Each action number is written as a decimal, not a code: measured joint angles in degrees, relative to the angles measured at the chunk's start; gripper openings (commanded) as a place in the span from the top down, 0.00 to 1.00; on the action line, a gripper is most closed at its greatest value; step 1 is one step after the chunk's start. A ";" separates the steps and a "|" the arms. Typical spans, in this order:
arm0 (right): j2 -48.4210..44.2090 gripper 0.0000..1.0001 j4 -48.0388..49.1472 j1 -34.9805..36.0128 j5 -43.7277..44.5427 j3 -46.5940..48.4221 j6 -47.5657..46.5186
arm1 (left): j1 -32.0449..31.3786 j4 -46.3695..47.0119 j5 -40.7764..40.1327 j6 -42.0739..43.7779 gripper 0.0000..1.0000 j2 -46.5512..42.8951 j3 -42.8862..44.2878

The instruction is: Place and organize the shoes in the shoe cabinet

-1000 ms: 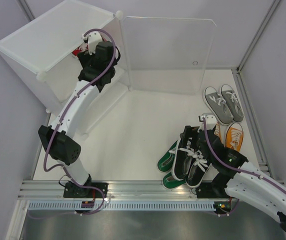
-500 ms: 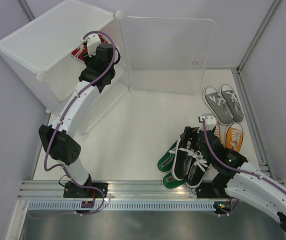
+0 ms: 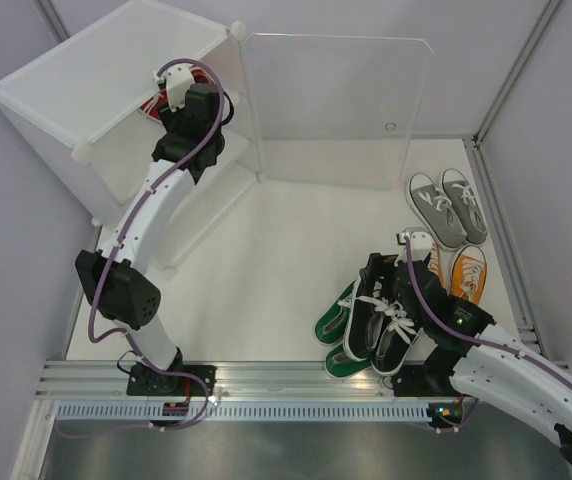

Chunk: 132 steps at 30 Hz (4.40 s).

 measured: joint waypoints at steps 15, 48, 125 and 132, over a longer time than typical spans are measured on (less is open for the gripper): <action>0.02 0.08 0.02 0.00 -0.26 -0.04 -0.04 | 2.43 4.50 4.70 6.12 0.81 2.36 2.03; 0.52 0.08 0.00 0.00 -0.59 -0.04 -0.13 | 0.52 8.68 13.86 4.74 0.04 -2.29 -5.20; 0.63 0.08 -0.02 0.00 -0.68 -0.04 -0.13 | -2.89 5.66 7.45 10.40 0.07 -2.05 -1.27; 0.87 0.08 0.00 0.00 -0.70 -0.04 -0.13 | -0.33 5.97 7.45 10.40 0.07 2.67 0.28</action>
